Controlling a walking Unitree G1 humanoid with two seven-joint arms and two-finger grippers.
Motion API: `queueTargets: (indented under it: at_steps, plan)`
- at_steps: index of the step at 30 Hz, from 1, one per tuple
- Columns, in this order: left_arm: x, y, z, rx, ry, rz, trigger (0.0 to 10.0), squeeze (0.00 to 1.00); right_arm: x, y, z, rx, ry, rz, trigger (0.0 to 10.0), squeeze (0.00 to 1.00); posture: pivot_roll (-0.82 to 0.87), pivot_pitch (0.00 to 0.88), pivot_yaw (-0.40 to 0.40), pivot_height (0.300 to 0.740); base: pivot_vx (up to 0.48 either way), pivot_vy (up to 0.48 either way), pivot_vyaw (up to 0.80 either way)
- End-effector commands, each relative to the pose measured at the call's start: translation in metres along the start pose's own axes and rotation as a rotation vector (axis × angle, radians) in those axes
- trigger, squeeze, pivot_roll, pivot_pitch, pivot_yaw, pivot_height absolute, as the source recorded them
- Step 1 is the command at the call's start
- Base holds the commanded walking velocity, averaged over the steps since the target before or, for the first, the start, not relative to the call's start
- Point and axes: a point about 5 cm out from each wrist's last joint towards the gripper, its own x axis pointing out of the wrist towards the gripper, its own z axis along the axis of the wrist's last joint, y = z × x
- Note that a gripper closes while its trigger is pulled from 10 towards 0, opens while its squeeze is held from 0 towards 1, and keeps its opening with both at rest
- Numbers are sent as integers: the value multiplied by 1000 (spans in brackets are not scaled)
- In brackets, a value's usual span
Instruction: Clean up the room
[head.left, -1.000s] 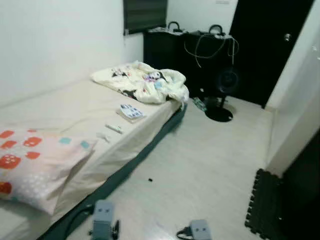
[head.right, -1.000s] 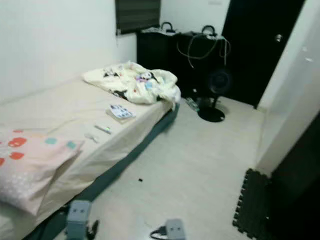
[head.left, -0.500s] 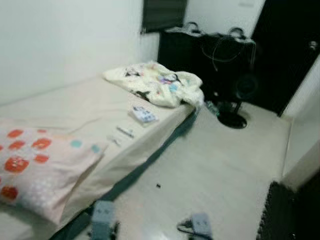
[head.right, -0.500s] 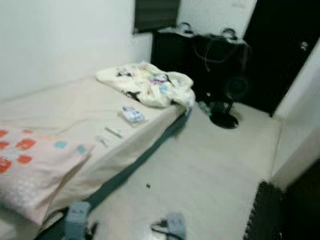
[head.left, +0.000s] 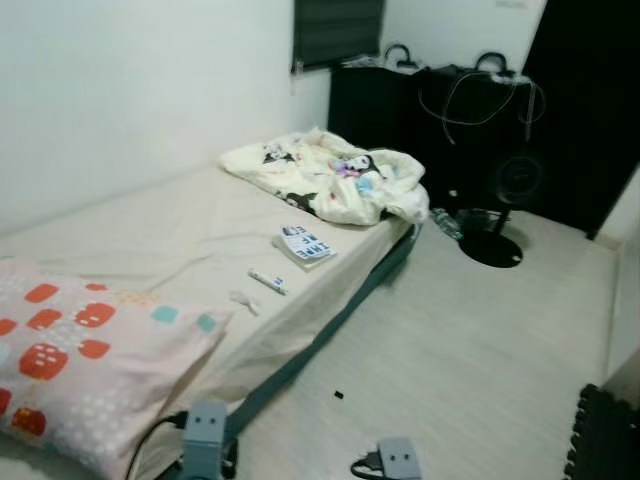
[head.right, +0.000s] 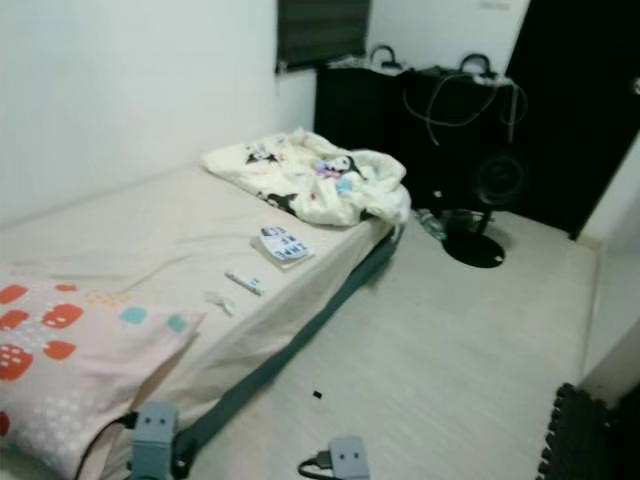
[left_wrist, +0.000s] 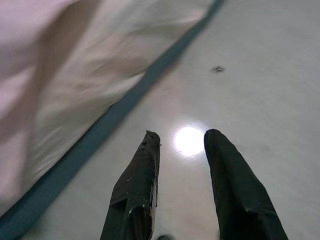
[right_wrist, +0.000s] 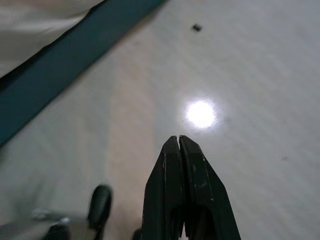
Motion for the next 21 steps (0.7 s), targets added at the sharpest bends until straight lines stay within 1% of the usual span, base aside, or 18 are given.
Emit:
queueTargets:
  at_steps: [1,21]
  plan:
    - [-4,8,-10,6,36,19,10000,0,0,4,-2,10,7,6,10000,0,30,19,41,740,259,0,0]
    - [-4,6,-9,6,31,14,10000,0,0,4,1,10,-12,11,10000,0,27,4,37,740,259,0,0]
